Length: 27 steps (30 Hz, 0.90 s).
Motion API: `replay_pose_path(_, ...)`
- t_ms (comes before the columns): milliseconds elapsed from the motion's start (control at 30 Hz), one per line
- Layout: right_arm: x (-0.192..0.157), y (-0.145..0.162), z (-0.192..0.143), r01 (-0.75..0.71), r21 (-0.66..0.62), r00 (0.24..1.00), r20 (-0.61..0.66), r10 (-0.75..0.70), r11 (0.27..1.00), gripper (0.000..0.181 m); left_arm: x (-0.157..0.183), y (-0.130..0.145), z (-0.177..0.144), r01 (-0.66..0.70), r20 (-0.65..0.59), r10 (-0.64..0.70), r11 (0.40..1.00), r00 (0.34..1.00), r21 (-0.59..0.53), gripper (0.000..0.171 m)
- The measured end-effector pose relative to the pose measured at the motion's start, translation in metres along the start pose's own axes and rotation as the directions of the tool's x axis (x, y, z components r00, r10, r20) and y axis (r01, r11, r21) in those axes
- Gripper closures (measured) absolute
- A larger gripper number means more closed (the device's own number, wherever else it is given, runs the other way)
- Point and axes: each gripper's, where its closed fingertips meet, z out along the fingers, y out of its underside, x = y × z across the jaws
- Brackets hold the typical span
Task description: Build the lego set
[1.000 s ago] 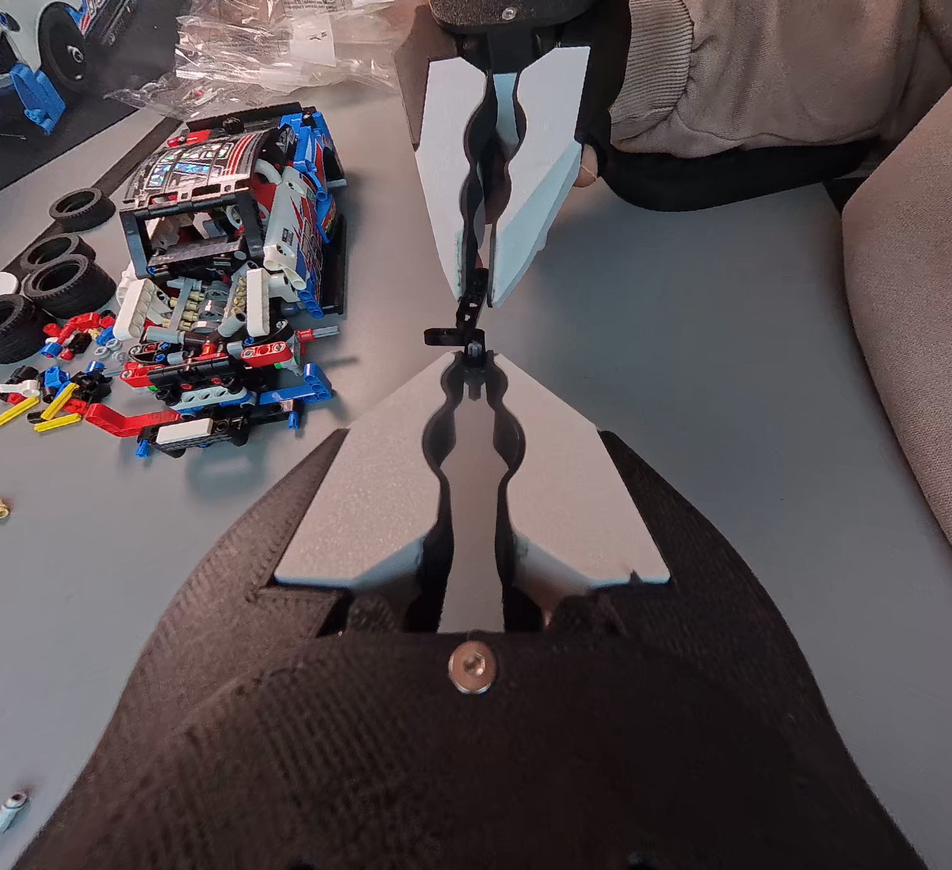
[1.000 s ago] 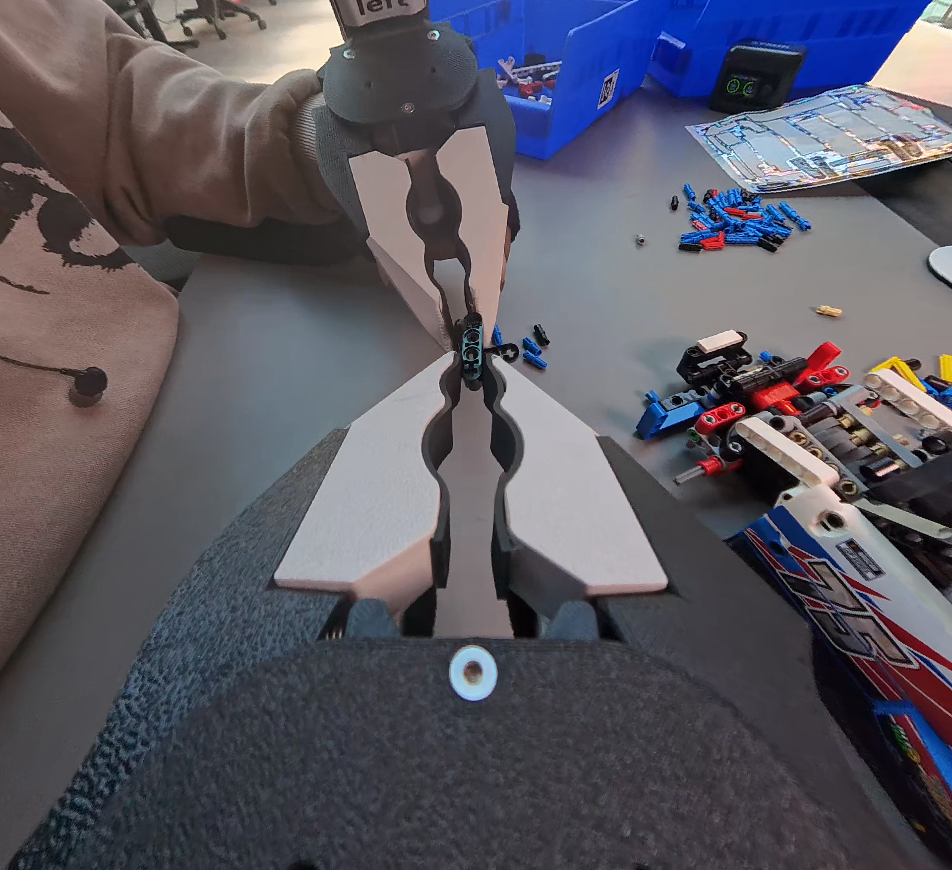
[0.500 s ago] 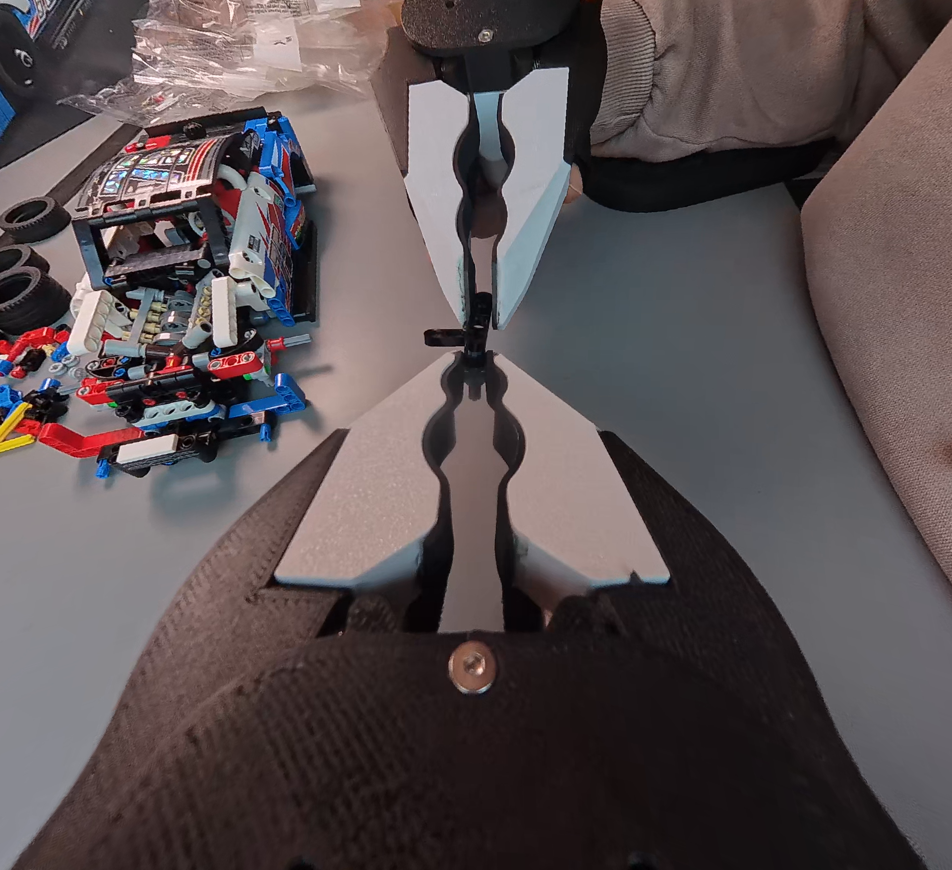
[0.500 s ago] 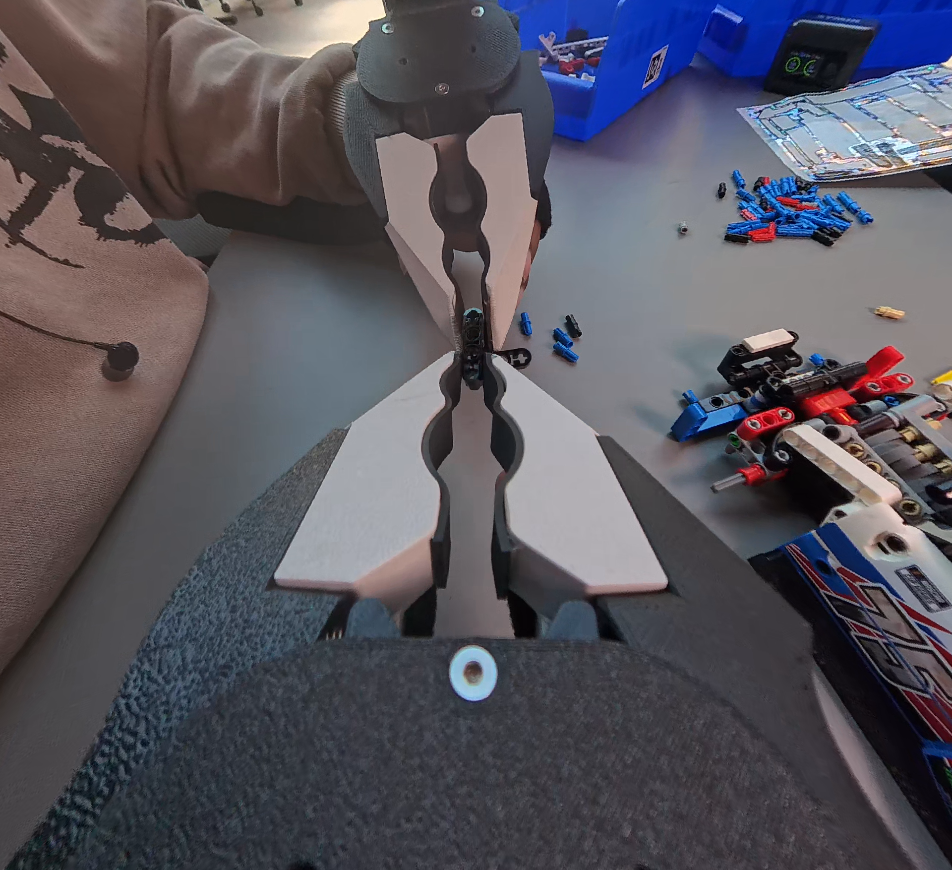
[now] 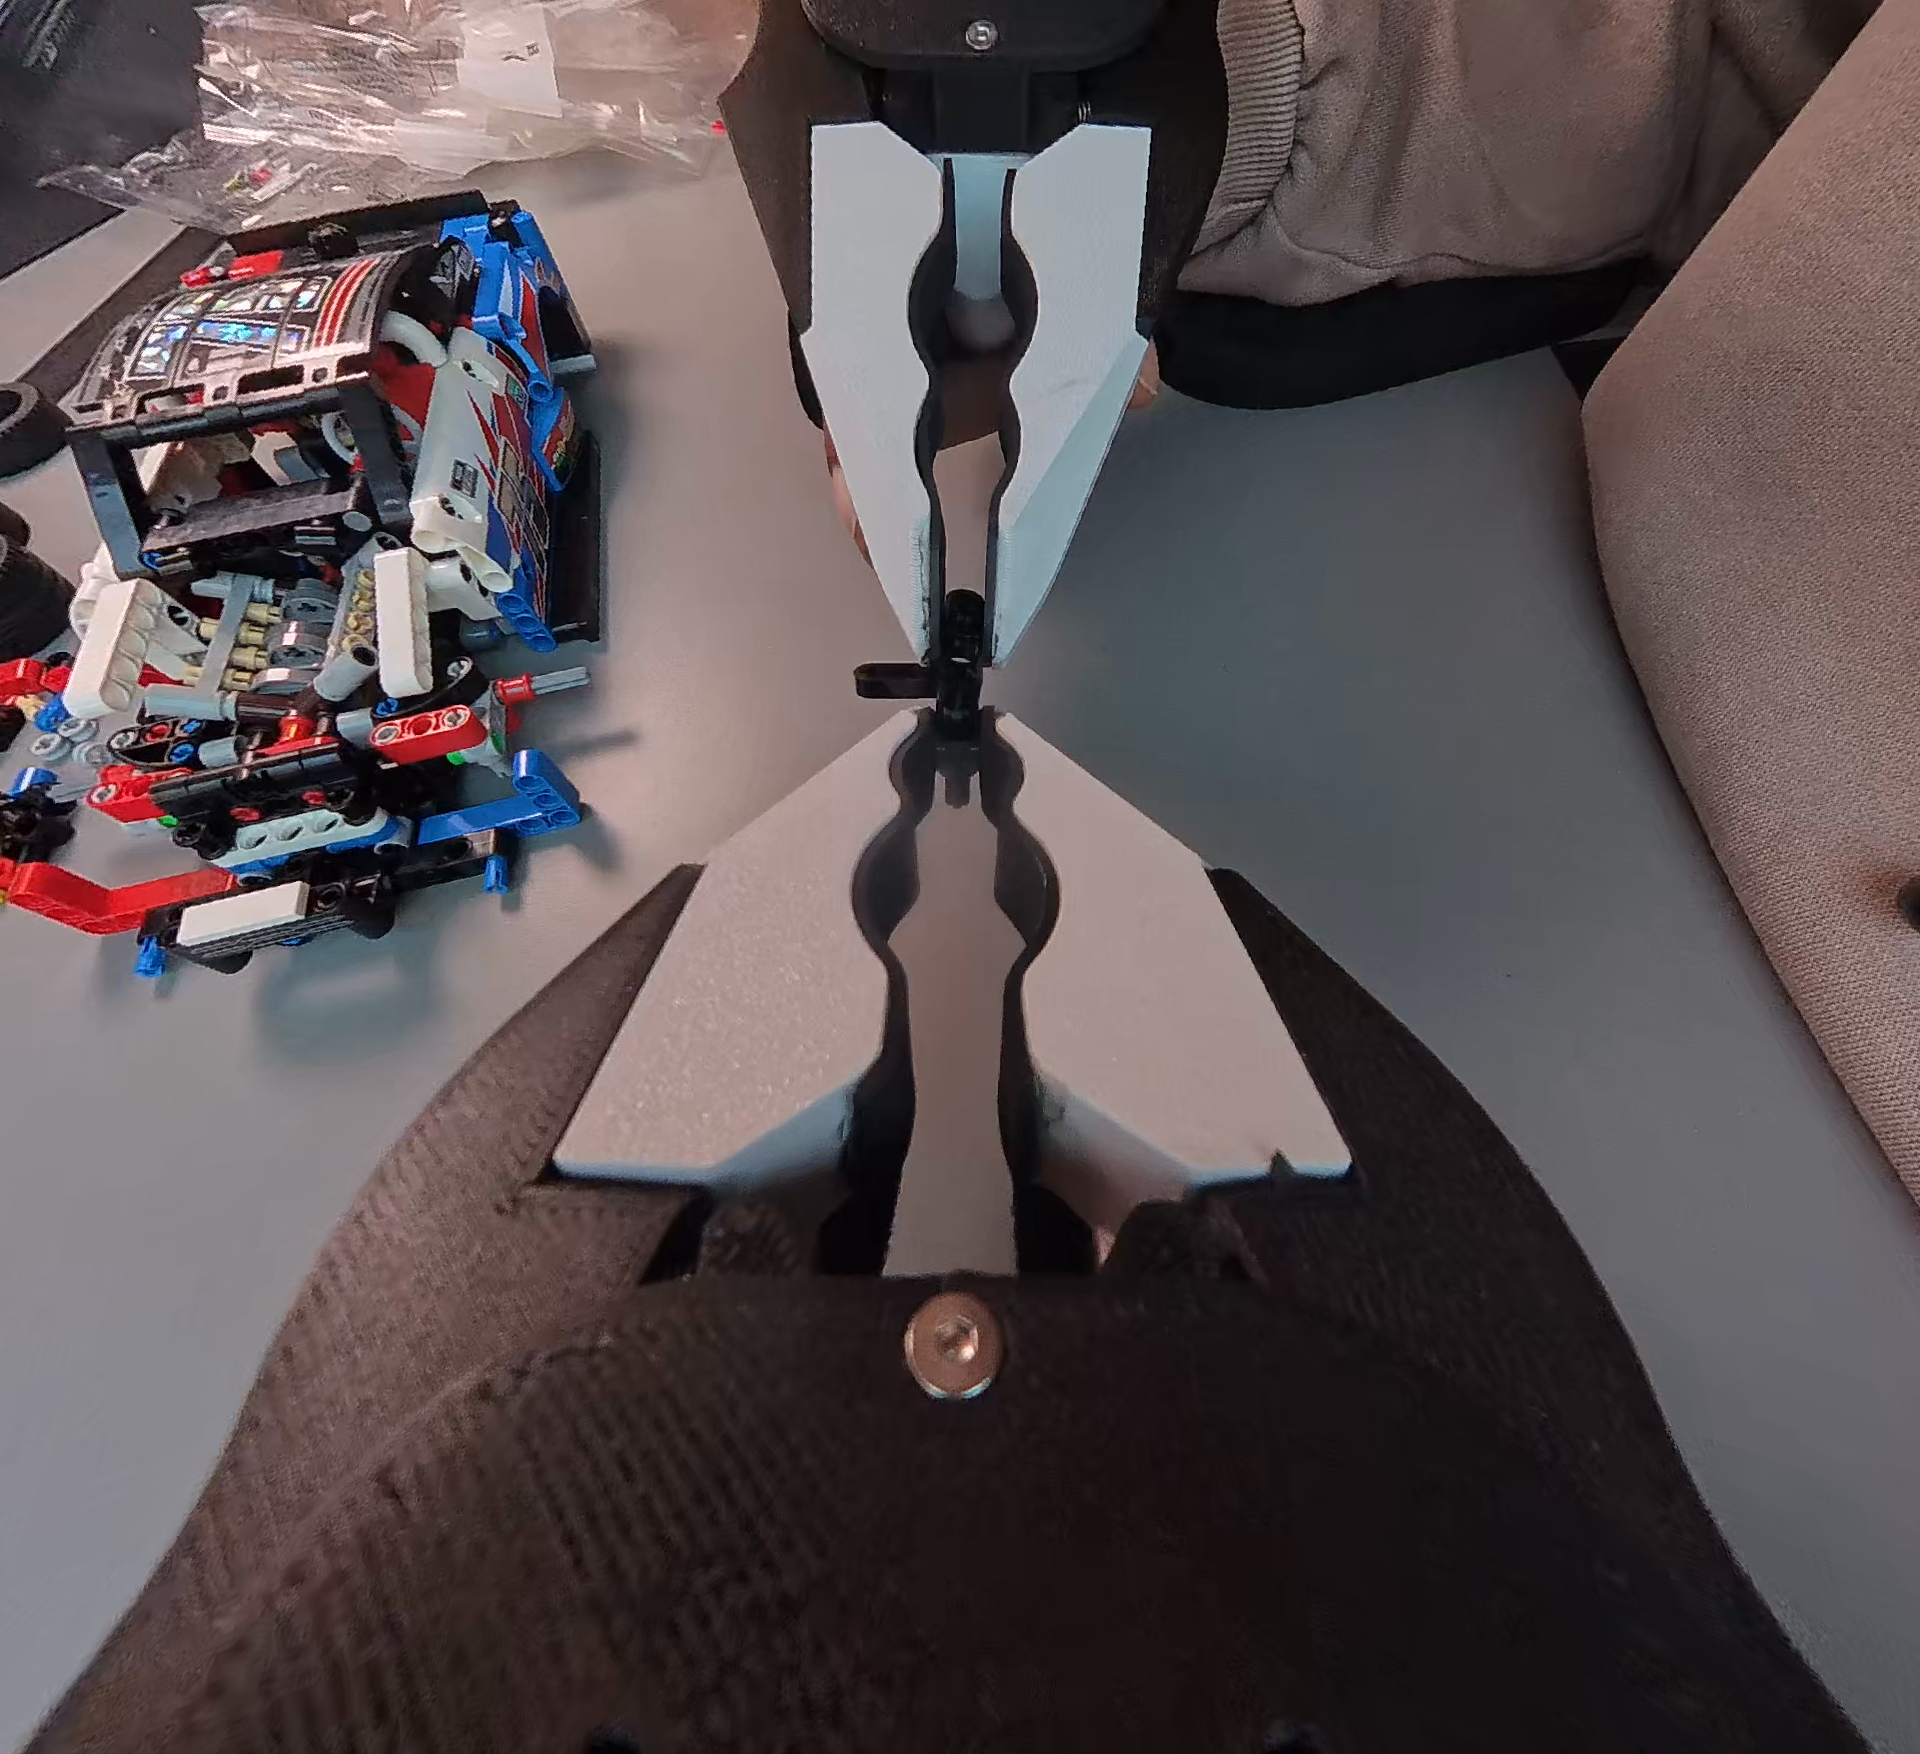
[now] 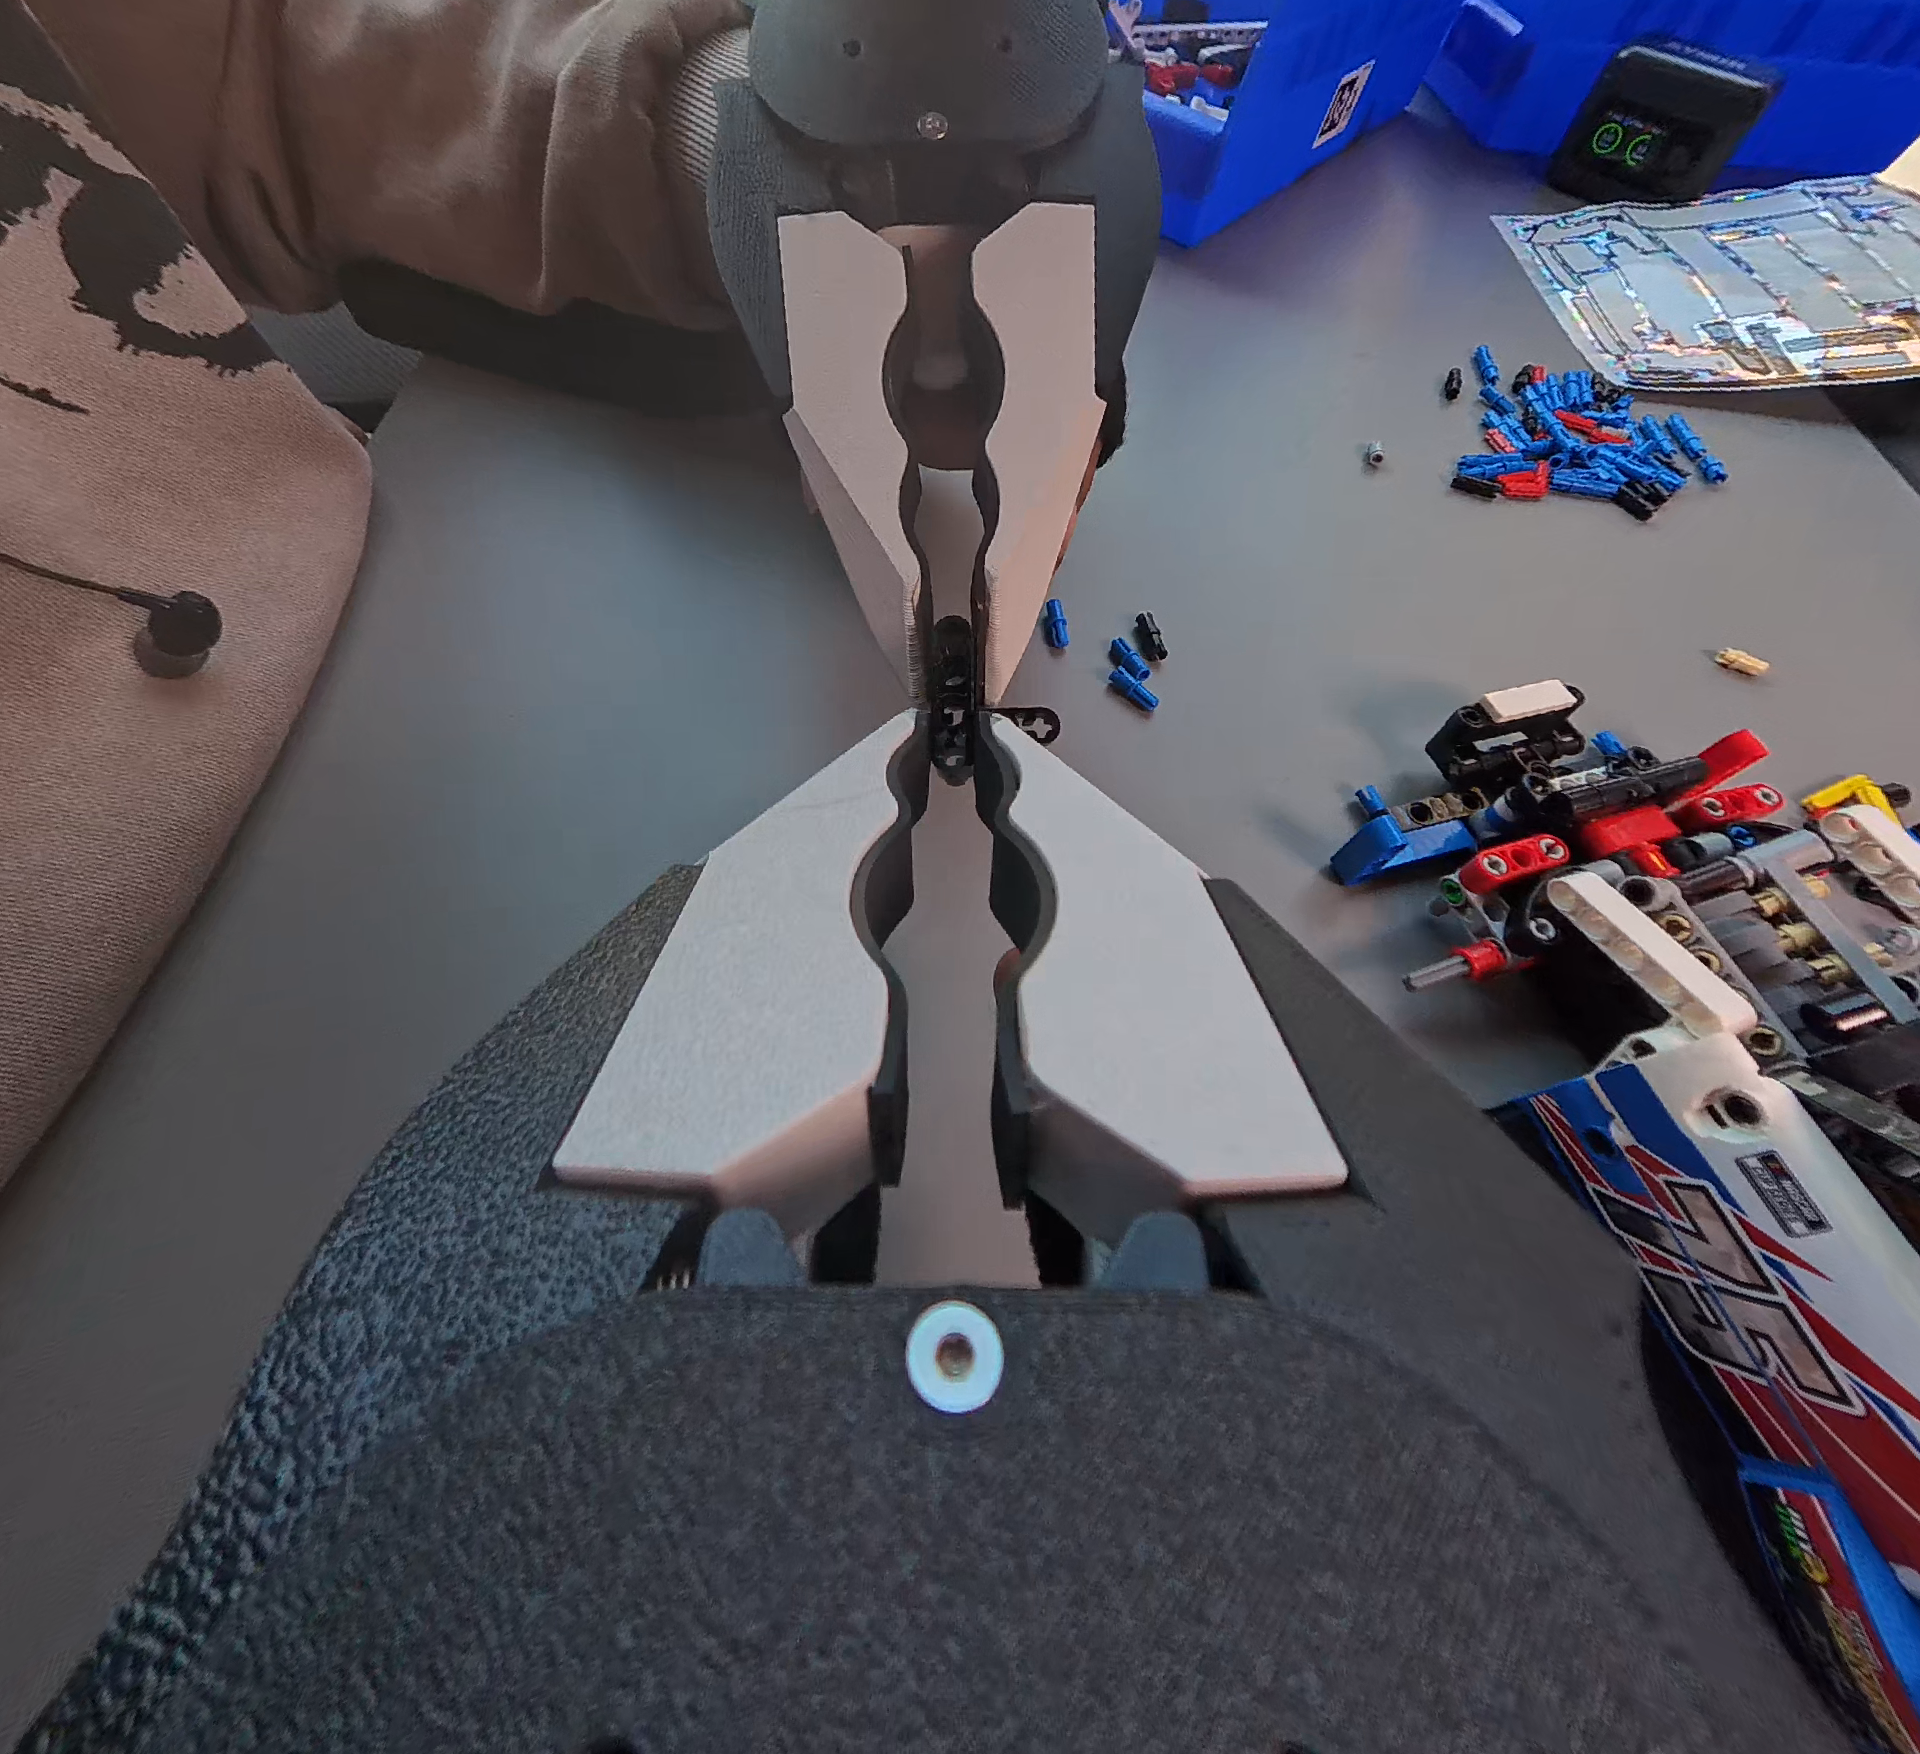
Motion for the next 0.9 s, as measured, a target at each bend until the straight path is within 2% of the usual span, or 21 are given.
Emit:
replay_pose_path(600, -0.001, -0.002, 0.003, -0.006, 0.014, 1.000, -0.007, 0.006, 1.000, 0.178, 0.002, 0.002, 0.005, 0.041, -0.018, -0.041, 0.999, 0.999, -0.017, 0.165)
replay_pose_path(767, 0.001, 0.001, 0.003, -0.008, -0.005, 1.000, -0.012, 0.008, 1.000, 0.179, -0.002, 0.014, 0.005, 0.041, 0.007, -0.040, 0.996, 0.999, -0.084, 0.165)
replay_pose_path(833, 0.010, -0.001, -0.006, -0.026, 0.003, 0.999, -0.041, 0.027, 1.000, 0.177, -0.005, 0.020, 0.005, 0.042, 0.019, -0.040, 0.992, 0.999, -0.120, 0.165)
replay_pose_path(900, 0.023, 0.006, -0.016, -0.037, -0.040, 0.996, -0.087, 0.033, 0.999, 0.175, -0.005, 0.025, 0.006, 0.048, 0.022, -0.045, 0.988, 0.999, -0.148, 0.165)
